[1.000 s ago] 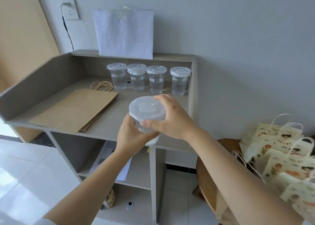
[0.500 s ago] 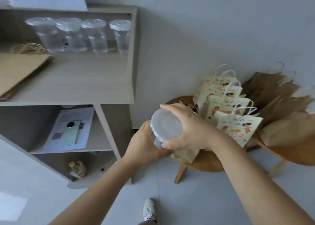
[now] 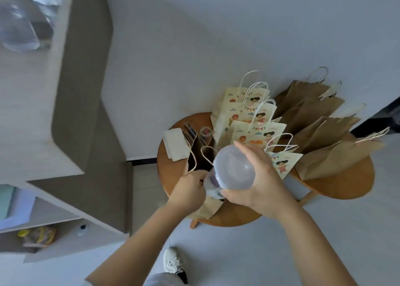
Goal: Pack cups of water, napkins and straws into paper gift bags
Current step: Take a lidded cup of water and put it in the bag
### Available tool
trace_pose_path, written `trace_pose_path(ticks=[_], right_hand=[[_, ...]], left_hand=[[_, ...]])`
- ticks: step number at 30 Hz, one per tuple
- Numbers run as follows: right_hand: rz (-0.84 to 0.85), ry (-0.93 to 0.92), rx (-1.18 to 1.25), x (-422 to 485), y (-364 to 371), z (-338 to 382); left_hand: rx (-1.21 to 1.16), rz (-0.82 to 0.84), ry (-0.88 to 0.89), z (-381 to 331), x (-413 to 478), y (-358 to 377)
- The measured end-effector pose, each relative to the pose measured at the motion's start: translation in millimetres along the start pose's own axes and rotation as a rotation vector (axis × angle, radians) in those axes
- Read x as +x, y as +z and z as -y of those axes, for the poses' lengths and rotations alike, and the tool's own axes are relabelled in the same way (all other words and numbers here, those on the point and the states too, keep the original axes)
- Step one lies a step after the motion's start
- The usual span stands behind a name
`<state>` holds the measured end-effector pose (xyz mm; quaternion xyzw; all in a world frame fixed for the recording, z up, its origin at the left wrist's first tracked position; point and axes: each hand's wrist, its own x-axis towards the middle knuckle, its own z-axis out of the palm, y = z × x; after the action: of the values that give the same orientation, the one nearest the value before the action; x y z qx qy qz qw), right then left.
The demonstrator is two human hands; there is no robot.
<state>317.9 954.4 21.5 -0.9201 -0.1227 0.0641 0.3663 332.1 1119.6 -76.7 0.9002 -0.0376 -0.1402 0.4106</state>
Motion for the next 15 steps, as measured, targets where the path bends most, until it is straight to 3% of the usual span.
trace_pose_path(ticks=[3, 7, 12, 15], right_hand=[[-0.071, -0.007, -0.040, 15, -8, -12], [-0.094, -0.009, -0.033, 31, -16, -26], [-0.082, -0.016, 0.017, 53, -23, -36], [-0.089, -0.044, 0.047, 70, -34, -39]], left_hand=[[0.207, -0.095, -0.180, -8, 26, 10], [0.483, -0.100, -0.388, -7, 41, 9], [0.579, -0.041, -0.528, 5, 53, 16], [0.600, 0.003, -0.516, 8, 59, 18]])
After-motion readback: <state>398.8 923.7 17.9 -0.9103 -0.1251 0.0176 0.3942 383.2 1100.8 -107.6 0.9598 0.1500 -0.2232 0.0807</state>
